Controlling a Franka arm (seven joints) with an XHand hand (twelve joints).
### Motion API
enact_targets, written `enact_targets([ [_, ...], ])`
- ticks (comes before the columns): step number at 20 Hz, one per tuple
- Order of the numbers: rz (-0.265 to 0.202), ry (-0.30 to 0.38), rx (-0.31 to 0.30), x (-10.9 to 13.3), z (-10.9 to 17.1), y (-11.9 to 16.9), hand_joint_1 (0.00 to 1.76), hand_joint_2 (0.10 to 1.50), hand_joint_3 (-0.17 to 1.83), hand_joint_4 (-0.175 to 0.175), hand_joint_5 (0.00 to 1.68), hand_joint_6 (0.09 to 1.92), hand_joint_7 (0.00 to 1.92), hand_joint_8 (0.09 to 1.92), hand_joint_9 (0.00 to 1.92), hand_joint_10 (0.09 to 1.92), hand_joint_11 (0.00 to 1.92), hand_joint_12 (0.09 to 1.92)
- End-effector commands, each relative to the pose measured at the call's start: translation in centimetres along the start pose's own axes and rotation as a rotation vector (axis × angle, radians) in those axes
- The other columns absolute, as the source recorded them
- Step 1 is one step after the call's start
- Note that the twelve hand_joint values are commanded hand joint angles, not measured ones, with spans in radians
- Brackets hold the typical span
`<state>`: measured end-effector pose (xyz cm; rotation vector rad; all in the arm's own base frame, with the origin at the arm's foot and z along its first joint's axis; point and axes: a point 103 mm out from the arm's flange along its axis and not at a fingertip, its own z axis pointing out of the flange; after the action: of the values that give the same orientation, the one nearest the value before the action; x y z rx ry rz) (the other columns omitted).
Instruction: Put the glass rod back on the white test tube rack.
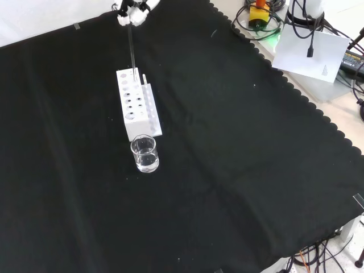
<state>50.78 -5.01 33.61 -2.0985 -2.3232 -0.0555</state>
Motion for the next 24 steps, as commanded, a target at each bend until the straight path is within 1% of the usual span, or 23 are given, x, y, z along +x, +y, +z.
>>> enact_targets([
  [1, -0.014, 0.0, 0.009, 0.5, 0.9, 0.3, 1.29, 1.08, 0.0, -0.175, 1.06, 0.56, 1.07, 1.18, 1.57, 0.94, 1.62, 0.7],
  [9, -0.019, 0.009, 0.054, 0.1, 3.4, 0.6, 1.29, 1.08, 0.0, -0.175, 1.06, 0.56, 1.07, 1.18, 1.57, 0.94, 1.62, 0.7],
  [12, -0.028, 0.001, 0.067, 0.2, 4.2, 0.6, 1.29, 1.08, 0.0, -0.175, 1.06, 0.56, 1.07, 1.18, 1.57, 0.94, 1.62, 0.7],
  [16, -0.031, 0.004, 0.069, 0.4, 4.8, 0.8, 1.29, 1.08, 0.0, -0.175, 1.06, 0.56, 1.07, 1.18, 1.57, 0.94, 1.62, 0.7],
  [18, -0.044, 0.009, 0.072, 0.6, 5.1, 1.0, 1.29, 1.08, 0.0, -0.175, 1.06, 0.56, 1.07, 1.18, 1.57, 0.94, 1.62, 0.7],
  [20, -0.03, -0.001, 0.082, 0.7, 5.4, 1.1, 1.29, 1.08, 0.0, -0.175, 1.06, 0.56, 1.07, 1.18, 1.57, 0.94, 1.62, 0.7],
  [24, -0.028, 0.002, 0.092, 0.7, 6.0, 1.3, 1.29, 1.08, 0.0, -0.175, 1.06, 0.56, 1.07, 1.18, 1.57, 0.94, 1.62, 0.7],
])
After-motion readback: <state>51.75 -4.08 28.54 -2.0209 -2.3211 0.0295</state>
